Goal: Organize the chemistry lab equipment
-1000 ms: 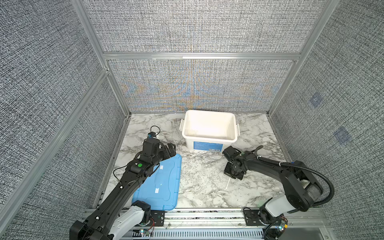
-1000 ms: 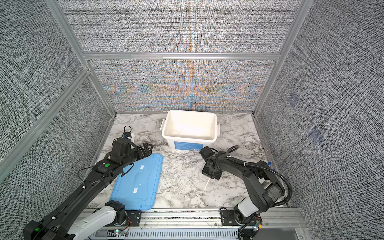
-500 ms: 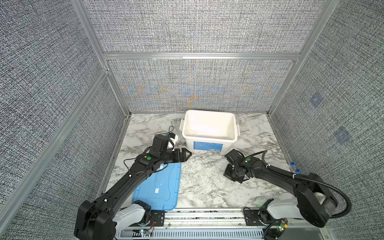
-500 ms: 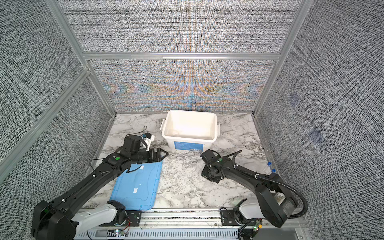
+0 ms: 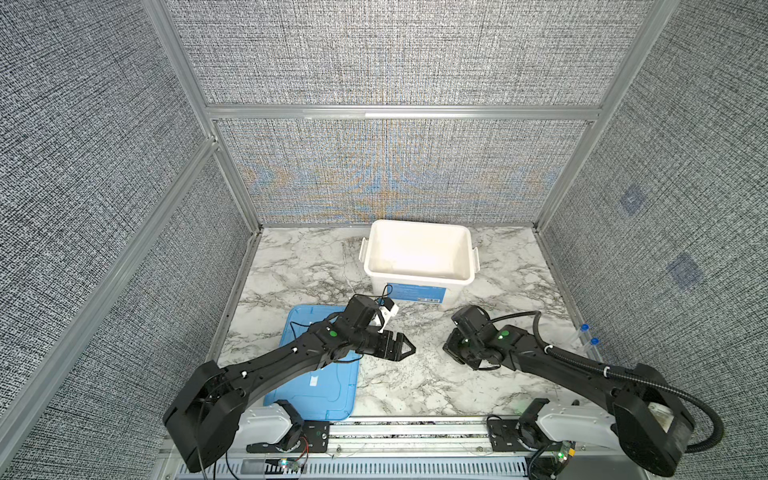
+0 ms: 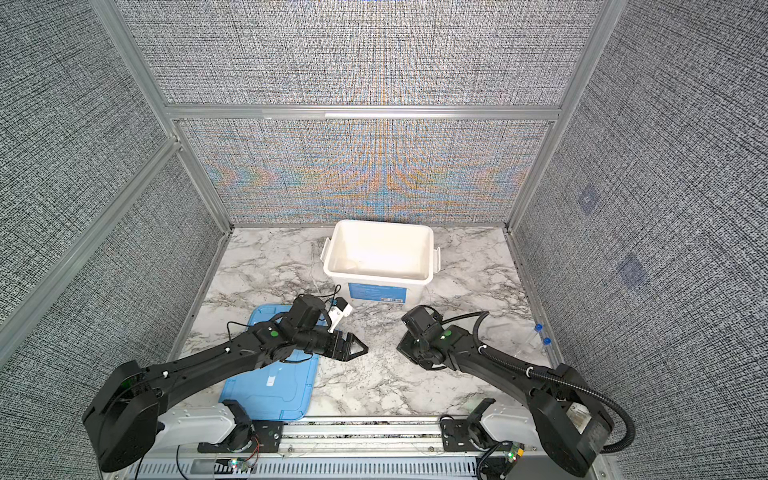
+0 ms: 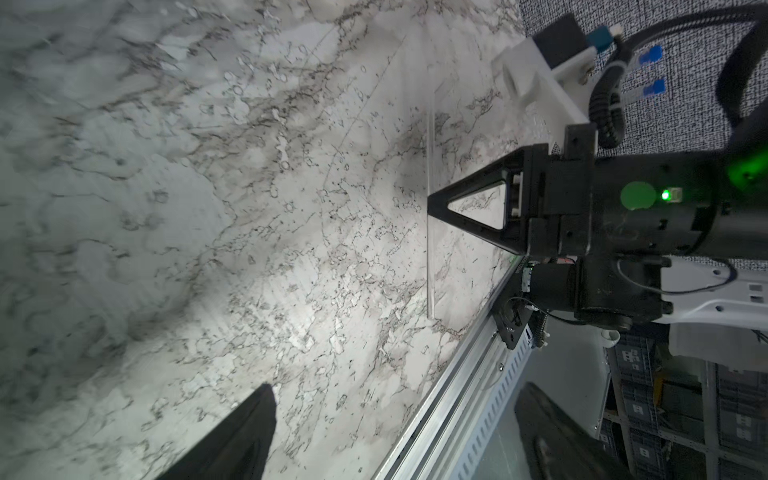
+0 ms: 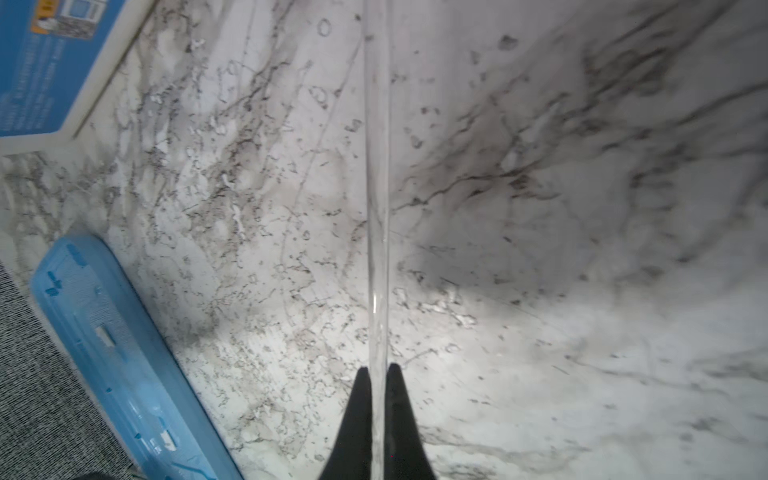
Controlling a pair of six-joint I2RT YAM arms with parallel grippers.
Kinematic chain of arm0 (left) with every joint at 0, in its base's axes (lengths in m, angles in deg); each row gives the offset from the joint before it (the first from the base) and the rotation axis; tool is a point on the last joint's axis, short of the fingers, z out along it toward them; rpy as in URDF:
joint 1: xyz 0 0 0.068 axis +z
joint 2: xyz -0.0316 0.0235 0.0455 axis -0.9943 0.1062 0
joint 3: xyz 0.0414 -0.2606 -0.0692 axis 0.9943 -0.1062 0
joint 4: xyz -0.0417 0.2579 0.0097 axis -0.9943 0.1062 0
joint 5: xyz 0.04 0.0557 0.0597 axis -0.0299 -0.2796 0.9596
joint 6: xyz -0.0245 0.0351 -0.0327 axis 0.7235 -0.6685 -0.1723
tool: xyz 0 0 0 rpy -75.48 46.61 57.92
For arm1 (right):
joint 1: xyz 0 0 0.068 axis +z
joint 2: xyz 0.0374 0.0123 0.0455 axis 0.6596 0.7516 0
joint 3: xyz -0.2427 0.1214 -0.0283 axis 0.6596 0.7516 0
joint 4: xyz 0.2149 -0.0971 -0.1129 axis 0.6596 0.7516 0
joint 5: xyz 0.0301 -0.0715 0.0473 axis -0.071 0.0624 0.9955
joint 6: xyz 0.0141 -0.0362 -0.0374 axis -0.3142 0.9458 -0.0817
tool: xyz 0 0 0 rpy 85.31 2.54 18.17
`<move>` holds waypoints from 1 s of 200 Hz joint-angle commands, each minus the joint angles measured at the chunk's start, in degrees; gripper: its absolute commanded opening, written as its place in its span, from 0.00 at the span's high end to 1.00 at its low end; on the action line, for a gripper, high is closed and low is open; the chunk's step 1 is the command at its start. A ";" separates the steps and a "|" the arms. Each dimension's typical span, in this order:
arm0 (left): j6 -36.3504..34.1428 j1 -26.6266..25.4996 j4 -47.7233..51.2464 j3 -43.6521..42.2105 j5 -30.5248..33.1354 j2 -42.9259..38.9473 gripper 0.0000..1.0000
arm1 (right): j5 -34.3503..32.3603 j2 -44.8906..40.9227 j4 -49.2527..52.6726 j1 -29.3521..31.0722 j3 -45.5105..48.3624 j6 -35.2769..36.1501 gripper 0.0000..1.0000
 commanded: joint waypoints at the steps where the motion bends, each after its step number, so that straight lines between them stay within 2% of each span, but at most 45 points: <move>1: 0.92 -1.50 -5.10 0.62 -0.23 4.37 0.09 | -1.14 1.40 -7.90 0.48 0.58 -4.83 1.00; 36: 2.05 -5.24 -8.38 1.03 0.54 11.53 0.11 | -1.32 4.01 -14.73 1.77 0.93 -9.09 1.00; 60: 2.29 -5.81 -9.05 1.33 -0.70 14.50 0.14 | -1.62 5.32 -18.40 2.54 1.57 -12.06 1.00; 94: 1.40 -6.15 -9.29 1.34 -0.77 14.92 0.17 | -1.48 7.74 -23.46 4.32 1.96 -16.20 1.00; 133: 0.07 -6.15 -7.82 2.46 0.75 16.17 0.27 | -5.06 6.88 -24.48 8.18 1.61 -19.91 1.00; 200: -0.60 -6.15 -5.82 4.13 1.19 16.71 0.67 | -5.93 6.19 -24.65 10.44 1.29 -23.02 1.00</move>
